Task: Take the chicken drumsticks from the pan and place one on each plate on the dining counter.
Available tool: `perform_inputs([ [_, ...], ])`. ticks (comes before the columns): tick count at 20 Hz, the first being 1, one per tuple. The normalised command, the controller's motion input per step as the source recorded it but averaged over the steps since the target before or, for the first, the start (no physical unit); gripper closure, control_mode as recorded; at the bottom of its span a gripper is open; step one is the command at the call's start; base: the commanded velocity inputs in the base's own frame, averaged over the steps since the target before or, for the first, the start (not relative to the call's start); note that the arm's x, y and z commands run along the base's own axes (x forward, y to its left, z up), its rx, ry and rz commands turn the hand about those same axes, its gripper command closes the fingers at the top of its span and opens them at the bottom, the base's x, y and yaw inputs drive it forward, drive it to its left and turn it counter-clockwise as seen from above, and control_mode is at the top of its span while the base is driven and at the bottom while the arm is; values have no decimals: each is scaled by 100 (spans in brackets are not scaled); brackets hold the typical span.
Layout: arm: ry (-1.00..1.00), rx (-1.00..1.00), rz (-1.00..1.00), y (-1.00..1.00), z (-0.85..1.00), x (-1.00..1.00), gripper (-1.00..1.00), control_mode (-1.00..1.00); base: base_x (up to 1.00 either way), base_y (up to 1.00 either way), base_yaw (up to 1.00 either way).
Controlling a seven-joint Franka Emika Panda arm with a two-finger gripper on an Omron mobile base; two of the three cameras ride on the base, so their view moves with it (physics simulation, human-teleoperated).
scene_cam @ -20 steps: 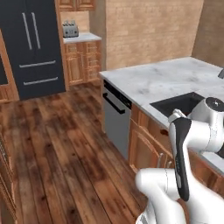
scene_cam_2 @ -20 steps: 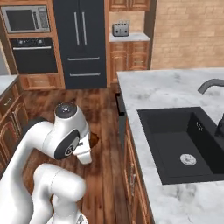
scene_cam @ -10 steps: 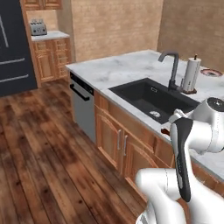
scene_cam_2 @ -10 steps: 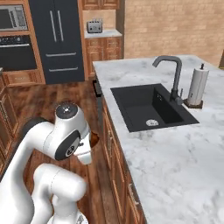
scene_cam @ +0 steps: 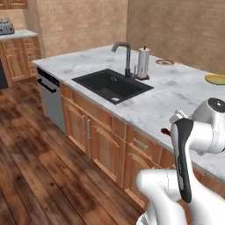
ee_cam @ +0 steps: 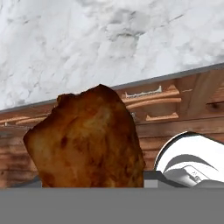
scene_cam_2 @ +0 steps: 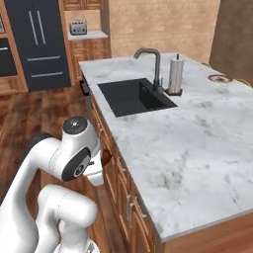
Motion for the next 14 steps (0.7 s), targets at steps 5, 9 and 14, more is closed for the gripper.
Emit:
perform_inputs([
  [5,0,0,0,0,0,0,100,100,-100,-78,-18],
  [9,0,0,0,0,0,0,100,100,-85,-99,-16],
  [14,0,0,0,0,0,0,100,100,-9,-100,-19],
])
